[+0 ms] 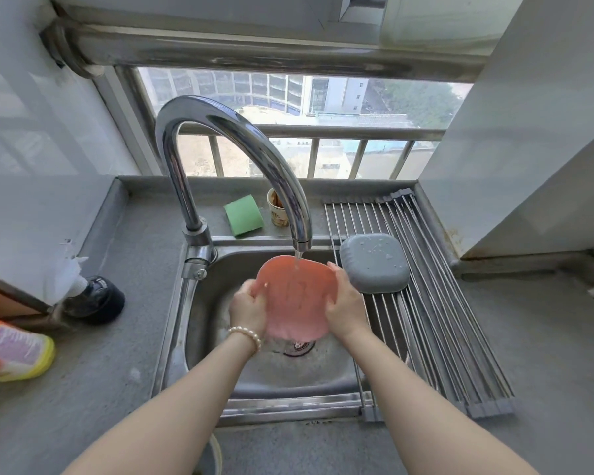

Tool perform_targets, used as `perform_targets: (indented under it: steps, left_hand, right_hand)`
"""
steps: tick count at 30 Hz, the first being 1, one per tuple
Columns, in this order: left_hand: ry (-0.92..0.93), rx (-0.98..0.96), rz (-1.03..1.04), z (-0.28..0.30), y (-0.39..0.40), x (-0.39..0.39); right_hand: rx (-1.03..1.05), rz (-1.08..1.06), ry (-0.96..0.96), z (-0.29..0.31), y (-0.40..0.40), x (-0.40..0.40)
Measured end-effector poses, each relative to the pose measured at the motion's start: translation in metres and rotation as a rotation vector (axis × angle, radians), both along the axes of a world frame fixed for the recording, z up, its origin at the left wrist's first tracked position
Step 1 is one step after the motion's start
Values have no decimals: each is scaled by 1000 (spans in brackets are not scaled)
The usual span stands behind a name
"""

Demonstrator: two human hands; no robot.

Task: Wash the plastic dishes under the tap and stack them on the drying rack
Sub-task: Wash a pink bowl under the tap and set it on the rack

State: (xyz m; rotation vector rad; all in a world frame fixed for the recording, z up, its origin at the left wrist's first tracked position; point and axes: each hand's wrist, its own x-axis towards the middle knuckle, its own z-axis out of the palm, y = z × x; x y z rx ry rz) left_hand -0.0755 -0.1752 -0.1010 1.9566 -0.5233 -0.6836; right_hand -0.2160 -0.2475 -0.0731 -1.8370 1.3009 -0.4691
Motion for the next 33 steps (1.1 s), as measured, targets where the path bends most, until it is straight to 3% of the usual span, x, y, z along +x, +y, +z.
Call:
perform_targets:
  steps: [4, 7, 9, 11, 13, 15, 17, 19, 21, 24, 26, 29, 33]
  left_hand:
    - [-271, 108, -138, 32, -7, 4]
    - [-384, 400, -287, 46, -17, 17]
    - [-320, 594, -378, 44, -20, 29]
    - [-121, 667, -379, 41, -16, 37]
    - [30, 692, -364, 38, -6, 35]
    - [148, 700, -366, 30, 3, 30]
    - [473, 671, -289, 22, 8, 27]
    - [861, 503, -185, 12, 7, 27]
    - [1156, 257, -46, 5, 3, 31]
    - [1461, -73, 202, 3, -4, 38]
    - [1462, -145, 265, 10, -5, 41]
    - [1288, -123, 175, 18, -2, 40]
    - [1214, -142, 138, 9, 4, 45]
  right_hand:
    - [319, -238, -161, -22, 14, 15]
    - [656, -364, -248, -30, 24, 29]
    - [819, -371, -231, -26, 24, 32]
    - [841, -343, -183, -19, 19, 32]
    - [740, -272, -83, -14, 8, 32]
    - [497, -150, 54, -5, -1, 32]
    - [164, 39, 220, 1, -3, 27]
    - [-162, 222, 345, 6, 2, 20]
    - [-508, 331, 343, 2, 10, 12]
    - [-737, 439, 229, -15, 19, -6]
    - [-784, 449, 157, -35, 26, -19]
    - [-803, 444, 35, -47, 40, -30]
    - [-725, 614, 97, -35, 45, -21]
